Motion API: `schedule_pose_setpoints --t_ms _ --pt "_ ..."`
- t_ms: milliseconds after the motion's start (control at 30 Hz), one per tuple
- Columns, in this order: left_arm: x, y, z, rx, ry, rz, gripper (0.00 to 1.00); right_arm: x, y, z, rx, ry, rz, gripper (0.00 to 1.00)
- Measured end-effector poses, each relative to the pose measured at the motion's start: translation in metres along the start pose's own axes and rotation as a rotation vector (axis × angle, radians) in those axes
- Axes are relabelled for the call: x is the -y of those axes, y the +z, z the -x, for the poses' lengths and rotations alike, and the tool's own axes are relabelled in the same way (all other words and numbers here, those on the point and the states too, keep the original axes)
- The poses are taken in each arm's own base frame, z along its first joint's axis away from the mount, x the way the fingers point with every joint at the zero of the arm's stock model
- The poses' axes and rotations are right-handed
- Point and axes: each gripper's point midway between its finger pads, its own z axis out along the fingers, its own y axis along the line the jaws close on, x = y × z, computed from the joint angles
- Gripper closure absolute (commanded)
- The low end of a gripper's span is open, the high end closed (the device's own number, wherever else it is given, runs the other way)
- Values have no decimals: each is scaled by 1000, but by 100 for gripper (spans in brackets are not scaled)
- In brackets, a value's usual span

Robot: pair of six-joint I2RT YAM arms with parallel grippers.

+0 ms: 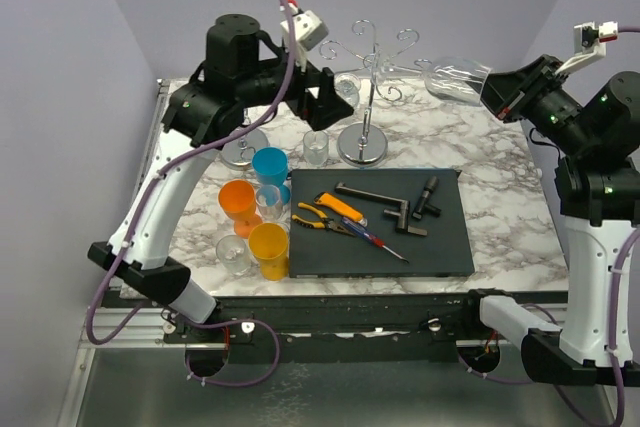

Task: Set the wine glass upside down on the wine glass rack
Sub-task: Turn the wine glass upside down at the wine rack.

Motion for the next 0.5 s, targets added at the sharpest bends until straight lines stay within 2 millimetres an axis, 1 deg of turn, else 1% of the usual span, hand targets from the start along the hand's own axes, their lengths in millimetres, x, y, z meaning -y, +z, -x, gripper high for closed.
schedule_pose_setpoints --t_ms 67,167,267,333,500 --pt "3 17 -4 -18 9 -13 1 -1 5 -2 -7 13 28 99" --pt "8 34 -5 -31 17 -22 2 -2 9 -4 -16 28 53 99" --pt "8 41 -5 -29 18 -14 4 -2 10 -8 -23 40 67 99" --pt "6 42 -2 -20 18 -1 8 -2 11 -9 -27 42 74 99" --pt "0 50 10 19 14 17 22 0 13 -15 -40 55 87 100"
